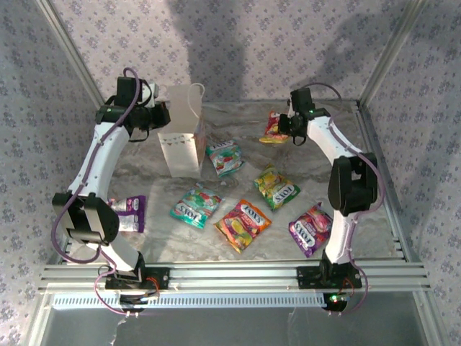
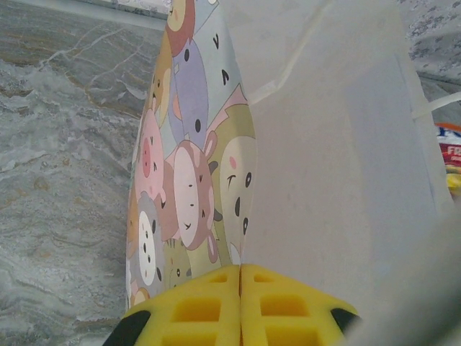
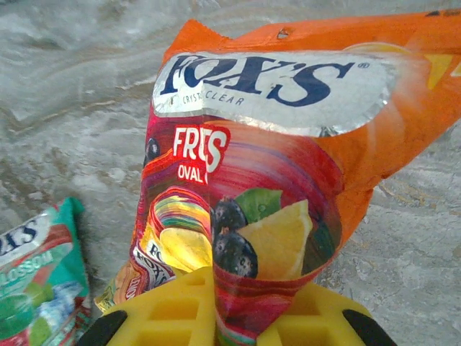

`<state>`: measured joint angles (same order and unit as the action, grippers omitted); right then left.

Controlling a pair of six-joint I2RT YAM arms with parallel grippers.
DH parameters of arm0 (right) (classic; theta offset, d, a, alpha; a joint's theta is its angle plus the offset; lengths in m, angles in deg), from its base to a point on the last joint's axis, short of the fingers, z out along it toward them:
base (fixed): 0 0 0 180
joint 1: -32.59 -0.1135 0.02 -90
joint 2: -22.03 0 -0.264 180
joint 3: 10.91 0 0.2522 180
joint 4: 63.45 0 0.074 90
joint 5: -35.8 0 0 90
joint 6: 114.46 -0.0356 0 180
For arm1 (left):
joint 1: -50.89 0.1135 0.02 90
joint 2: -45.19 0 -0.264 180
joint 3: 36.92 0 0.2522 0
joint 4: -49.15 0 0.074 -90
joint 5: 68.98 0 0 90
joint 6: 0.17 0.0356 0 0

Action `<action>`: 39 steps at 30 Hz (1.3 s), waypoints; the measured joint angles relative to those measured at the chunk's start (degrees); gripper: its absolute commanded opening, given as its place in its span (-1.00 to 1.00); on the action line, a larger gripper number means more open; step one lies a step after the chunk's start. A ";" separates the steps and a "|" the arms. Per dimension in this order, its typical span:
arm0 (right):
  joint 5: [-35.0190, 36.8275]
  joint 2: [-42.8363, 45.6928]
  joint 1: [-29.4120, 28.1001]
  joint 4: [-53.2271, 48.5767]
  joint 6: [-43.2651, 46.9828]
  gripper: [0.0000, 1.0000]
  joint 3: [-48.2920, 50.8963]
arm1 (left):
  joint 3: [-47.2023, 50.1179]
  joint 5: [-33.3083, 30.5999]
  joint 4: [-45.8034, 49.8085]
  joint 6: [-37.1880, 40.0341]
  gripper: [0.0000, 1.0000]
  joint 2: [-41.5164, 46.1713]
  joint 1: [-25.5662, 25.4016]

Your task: Place the snacks into the paper bag

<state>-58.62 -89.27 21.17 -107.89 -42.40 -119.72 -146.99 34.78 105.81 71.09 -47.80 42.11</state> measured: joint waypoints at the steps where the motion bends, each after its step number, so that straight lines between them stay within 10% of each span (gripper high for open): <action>1: 0.20 0.98 -0.22 -0.07 0.26 -0.70 0.24 | 0.20 -0.02 -0.09 -0.02 -0.90 0.22 0.00; 39: 11.23 19.78 -14.95 -0.92 8.59 -0.70 -1.27 | 3.26 -1.60 -0.90 -2.62 -0.39 4.44 0.02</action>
<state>-47.39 -69.49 6.22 -108.81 -33.81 -120.99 -143.73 33.18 104.91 68.47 -43.36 42.14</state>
